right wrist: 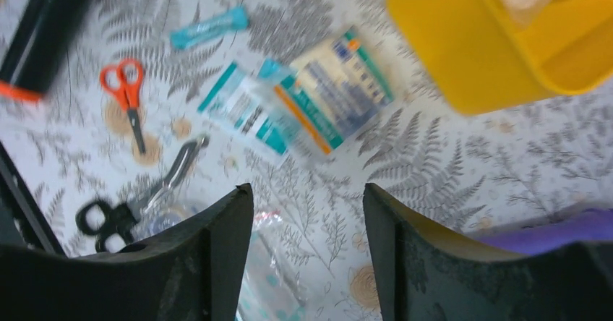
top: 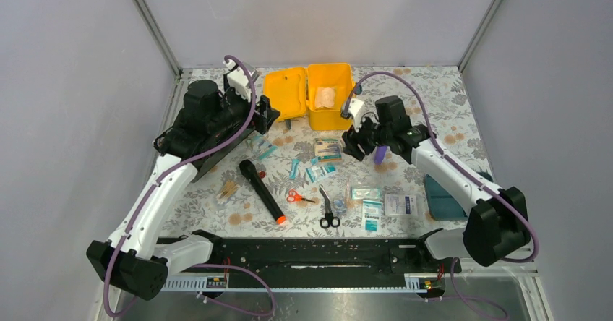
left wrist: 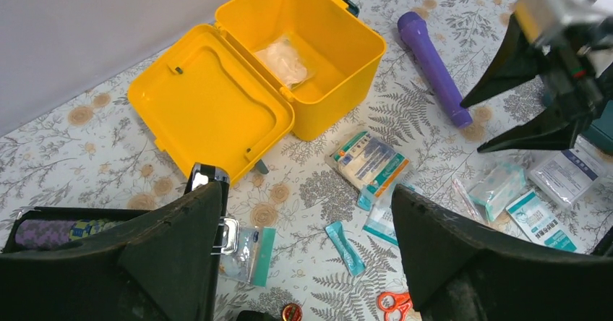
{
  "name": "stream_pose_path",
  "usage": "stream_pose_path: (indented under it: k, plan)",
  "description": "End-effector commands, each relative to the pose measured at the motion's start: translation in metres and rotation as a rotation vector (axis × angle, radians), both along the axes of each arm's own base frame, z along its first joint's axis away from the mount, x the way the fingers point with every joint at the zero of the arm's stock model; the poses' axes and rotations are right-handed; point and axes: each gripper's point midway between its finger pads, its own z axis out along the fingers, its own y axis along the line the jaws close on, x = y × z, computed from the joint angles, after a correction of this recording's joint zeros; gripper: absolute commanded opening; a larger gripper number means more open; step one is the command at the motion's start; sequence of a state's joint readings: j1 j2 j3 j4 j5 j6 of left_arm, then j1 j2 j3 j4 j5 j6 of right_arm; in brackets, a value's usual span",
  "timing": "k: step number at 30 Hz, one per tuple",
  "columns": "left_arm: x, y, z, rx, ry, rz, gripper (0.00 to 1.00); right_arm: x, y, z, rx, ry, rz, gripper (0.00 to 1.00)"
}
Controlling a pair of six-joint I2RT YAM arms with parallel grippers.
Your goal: Organize the medicine kit
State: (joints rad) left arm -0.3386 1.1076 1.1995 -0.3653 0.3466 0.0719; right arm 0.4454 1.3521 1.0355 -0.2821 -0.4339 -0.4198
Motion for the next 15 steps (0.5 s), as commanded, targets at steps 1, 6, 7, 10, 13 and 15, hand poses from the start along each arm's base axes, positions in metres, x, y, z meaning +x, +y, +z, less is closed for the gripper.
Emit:
stream_pose_path:
  k: [1,6,7,10,13,15]
  plan:
    - [-0.008,-0.005,0.014,-0.044,-0.027,-0.035,0.86,-0.022,0.004,-0.033,-0.089,0.014,0.217,0.62]
    - [-0.019,-0.004,0.001,0.022,-0.014,-0.066,0.86,-0.014,0.017,-0.055,-0.185,-0.08,0.408,0.62]
    - [-0.021,-0.002,0.0,0.036,-0.02,-0.068,0.86,-0.01,0.021,-0.059,-0.203,-0.089,0.434,0.62]
    - [-0.024,0.005,-0.001,0.079,-0.034,-0.053,0.86,0.0,0.033,-0.07,-0.252,-0.106,0.527,0.62]
    - [-0.027,0.012,0.001,0.111,-0.048,-0.038,0.86,0.007,0.038,-0.085,-0.321,-0.121,0.629,0.61]
    - [-0.029,0.016,0.002,0.124,-0.056,-0.029,0.86,0.012,0.037,-0.097,-0.368,-0.132,0.676,0.61]
